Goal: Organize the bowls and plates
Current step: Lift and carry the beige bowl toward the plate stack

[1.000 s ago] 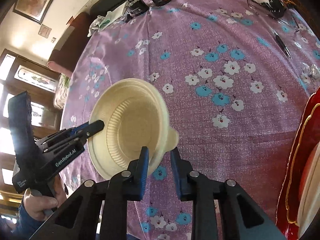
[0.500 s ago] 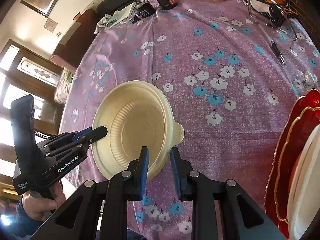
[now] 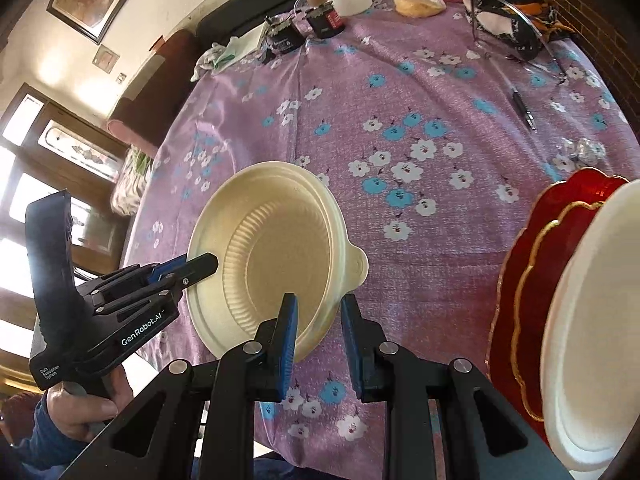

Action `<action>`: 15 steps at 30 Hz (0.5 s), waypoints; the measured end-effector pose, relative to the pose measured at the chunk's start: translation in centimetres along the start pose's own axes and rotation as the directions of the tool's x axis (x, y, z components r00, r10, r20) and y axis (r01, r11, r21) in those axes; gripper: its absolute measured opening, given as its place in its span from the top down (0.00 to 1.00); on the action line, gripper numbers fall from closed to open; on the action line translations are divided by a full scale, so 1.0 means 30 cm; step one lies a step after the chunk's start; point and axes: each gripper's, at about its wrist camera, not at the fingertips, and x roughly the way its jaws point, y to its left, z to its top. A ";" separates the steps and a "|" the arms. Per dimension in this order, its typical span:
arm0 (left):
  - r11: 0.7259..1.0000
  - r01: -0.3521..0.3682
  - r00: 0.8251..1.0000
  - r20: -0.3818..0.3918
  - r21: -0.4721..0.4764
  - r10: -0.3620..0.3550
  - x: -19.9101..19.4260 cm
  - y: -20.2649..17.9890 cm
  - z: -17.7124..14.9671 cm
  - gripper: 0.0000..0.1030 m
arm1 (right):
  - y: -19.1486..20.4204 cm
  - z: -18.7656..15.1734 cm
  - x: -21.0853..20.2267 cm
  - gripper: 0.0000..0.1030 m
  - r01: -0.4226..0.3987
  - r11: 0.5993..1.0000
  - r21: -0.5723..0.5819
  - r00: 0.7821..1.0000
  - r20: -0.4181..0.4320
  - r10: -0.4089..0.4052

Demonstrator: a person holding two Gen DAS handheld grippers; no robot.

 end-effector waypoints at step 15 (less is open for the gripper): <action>0.999 -0.006 0.999 0.037 0.049 0.004 -0.061 -0.102 0.028 0.87 | -0.046 -0.014 -0.123 0.76 -0.020 1.000 0.006 0.998 0.067 0.019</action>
